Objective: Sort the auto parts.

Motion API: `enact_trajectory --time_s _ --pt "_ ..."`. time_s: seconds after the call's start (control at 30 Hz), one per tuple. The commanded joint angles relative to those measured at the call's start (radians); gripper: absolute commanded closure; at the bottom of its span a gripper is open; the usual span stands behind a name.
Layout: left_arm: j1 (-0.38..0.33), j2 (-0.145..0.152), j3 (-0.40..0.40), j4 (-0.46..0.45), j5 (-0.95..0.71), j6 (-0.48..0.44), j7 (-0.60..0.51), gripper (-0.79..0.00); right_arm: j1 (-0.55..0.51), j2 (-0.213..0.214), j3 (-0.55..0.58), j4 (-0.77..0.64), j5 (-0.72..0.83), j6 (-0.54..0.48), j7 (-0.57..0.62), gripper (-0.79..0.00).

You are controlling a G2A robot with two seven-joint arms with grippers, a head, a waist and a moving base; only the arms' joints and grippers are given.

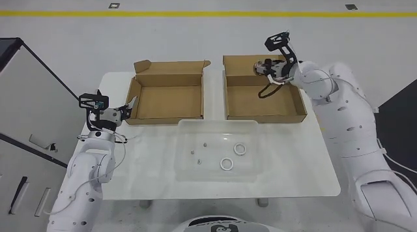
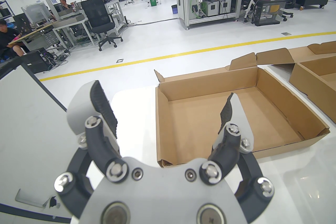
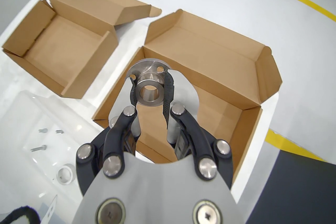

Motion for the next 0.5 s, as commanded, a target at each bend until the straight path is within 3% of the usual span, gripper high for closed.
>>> enact_trajectory --time_s 0.0,0.47 --pt "0.0 0.0 0.0 0.0 0.0 0.0 0.0 -0.785 0.01 -0.001 -0.016 0.034 -0.034 0.002 0.001 0.0" --pt "0.0 0.0 0.0 0.0 0.0 0.0 0.0 -0.785 0.027 0.0 -0.05 0.152 -0.118 0.007 0.073 0.0"
